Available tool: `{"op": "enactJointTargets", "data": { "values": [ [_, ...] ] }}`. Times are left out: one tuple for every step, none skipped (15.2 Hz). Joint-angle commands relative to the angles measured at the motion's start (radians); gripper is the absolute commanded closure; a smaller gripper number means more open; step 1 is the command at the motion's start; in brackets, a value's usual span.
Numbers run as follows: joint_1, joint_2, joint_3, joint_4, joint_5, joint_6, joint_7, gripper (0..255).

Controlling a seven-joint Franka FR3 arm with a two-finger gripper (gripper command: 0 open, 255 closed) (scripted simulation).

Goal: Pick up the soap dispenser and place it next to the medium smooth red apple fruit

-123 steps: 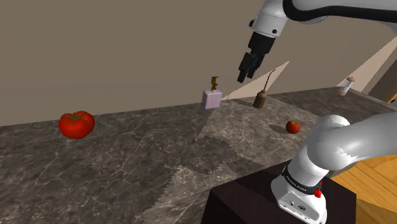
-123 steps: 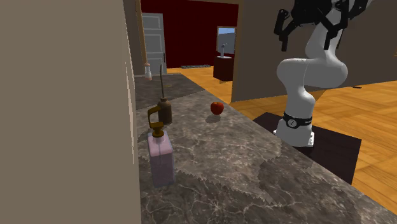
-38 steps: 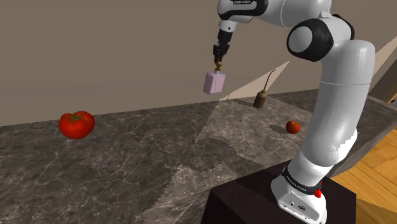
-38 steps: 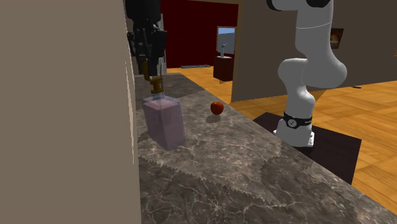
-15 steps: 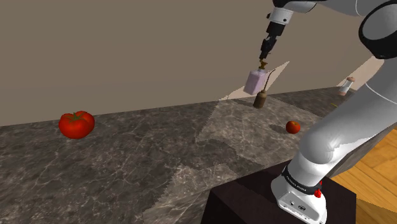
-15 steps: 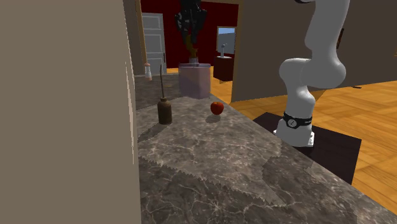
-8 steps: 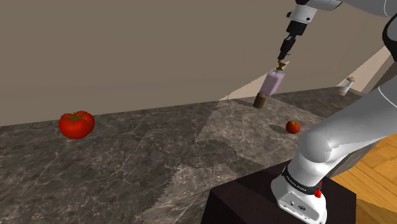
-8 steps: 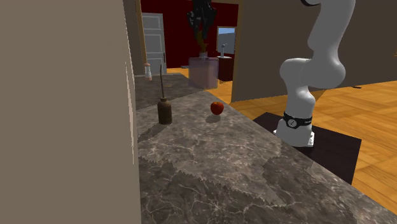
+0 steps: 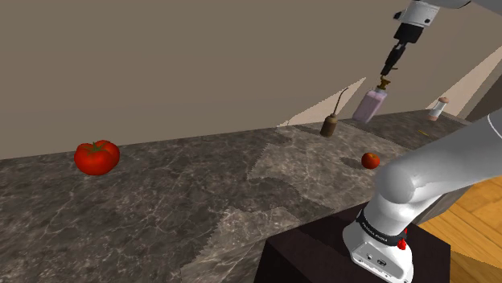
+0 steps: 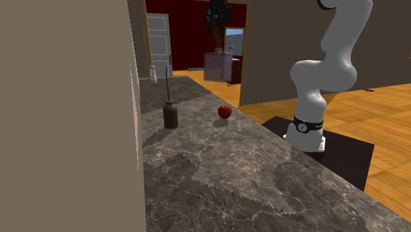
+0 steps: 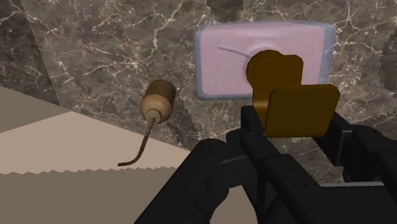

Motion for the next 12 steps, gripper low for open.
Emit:
{"op": "enactJointTargets", "data": {
  "values": [
    [-0.015, -0.015, -0.027, 0.016, -0.016, -0.028, -0.043, 255],
    [-0.021, -0.019, -0.042, 0.025, -0.023, -0.04, -0.065, 255],
    [-0.028, -0.023, -0.057, 0.035, -0.03, -0.051, -0.086, 255],
    [-0.033, -0.026, -0.072, 0.046, -0.037, -0.063, -0.109, 255],
    [-0.039, -0.027, -0.088, 0.059, -0.044, -0.075, -0.132, 255],
    [-0.044, -0.027, -0.105, 0.072, -0.05, -0.086, -0.155, 255],
    [-0.049, -0.026, -0.122, 0.087, -0.056, -0.098, -0.179, 255],
    [-0.053, -0.024, -0.14, 0.103, -0.061, -0.109, -0.203, 255],
    [-0.056, -0.021, -0.159, 0.12, -0.066, -0.12, -0.228, 255],
    [-0.06, -0.016, -0.179, 0.138, -0.071, -0.131, -0.254, 255],
    [-0.062, -0.01, -0.2, 0.157, -0.075, -0.142, -0.281, 255],
    [-0.064, -0.002, -0.222, 0.178, -0.078, -0.153, -0.308, 255]
  ]
}}
